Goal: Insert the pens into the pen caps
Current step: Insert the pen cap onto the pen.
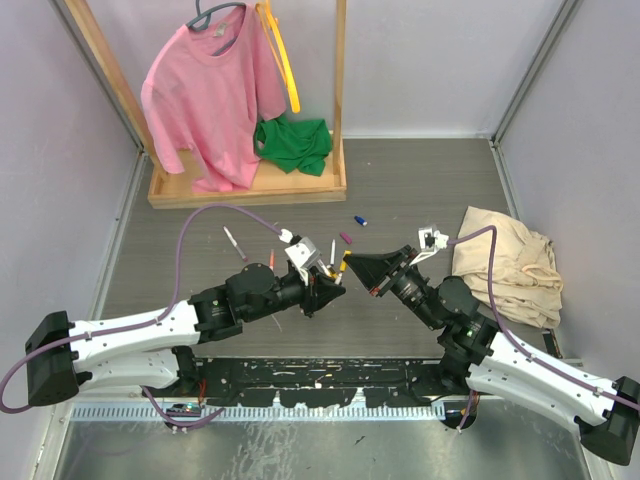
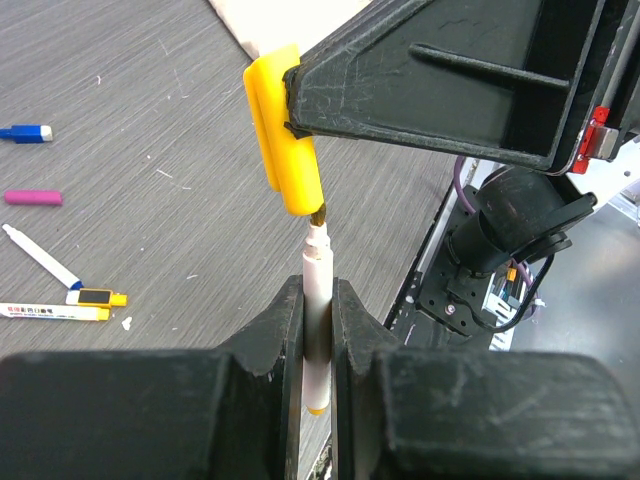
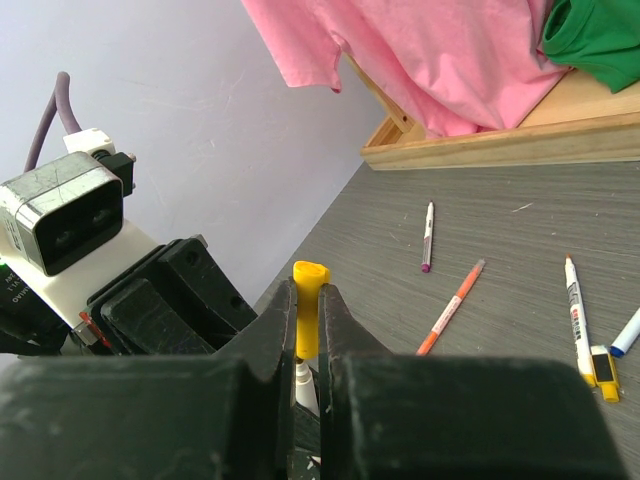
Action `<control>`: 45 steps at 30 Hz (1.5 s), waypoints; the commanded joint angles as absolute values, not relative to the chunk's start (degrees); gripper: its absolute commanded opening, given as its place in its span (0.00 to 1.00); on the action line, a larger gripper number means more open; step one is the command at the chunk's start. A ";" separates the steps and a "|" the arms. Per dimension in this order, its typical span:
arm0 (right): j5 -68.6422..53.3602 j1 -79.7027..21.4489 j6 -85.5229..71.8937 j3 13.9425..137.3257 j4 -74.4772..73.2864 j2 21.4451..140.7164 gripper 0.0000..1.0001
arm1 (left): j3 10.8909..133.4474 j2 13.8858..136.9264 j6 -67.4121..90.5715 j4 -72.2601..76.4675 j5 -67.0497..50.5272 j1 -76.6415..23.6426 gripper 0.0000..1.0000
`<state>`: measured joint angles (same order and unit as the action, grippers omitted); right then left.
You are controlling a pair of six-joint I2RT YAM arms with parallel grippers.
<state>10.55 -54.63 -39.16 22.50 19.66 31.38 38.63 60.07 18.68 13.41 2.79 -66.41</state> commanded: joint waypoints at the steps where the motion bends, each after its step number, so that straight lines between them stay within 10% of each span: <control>1: 9.27 -54.89 -37.85 24.32 21.89 30.76 0.00 | 39.88 58.80 18.75 18.20 4.69 -66.27 0.00; 45: 15.55 -54.93 -36.91 25.88 23.30 32.37 0.00 | 39.99 59.02 18.66 18.26 4.28 -66.27 0.00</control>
<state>13.76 -54.65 -38.04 22.96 19.70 31.81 38.63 60.07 18.68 13.61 3.44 -66.37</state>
